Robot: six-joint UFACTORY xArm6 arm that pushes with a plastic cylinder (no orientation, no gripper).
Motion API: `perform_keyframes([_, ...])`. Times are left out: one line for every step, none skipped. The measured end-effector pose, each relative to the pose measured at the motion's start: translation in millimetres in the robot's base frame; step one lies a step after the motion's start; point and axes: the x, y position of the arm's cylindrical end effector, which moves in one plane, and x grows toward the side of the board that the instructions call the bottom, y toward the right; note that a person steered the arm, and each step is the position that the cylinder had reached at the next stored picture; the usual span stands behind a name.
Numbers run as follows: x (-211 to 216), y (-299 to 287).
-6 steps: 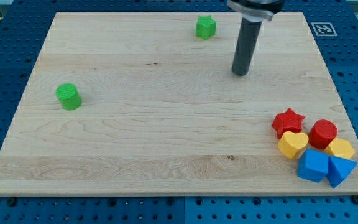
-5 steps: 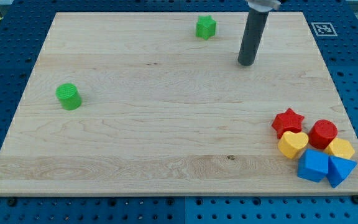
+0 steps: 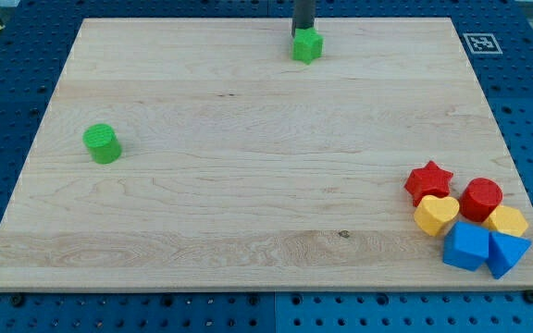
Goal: Move the green star diagonal to the yellow heart
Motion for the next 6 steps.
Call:
perform_keyframes([6, 1])
perform_keyframes([13, 1])
perform_keyframes([30, 1])
perform_keyframes([31, 1])
perform_keyframes([31, 1])
perform_keyframes([44, 4])
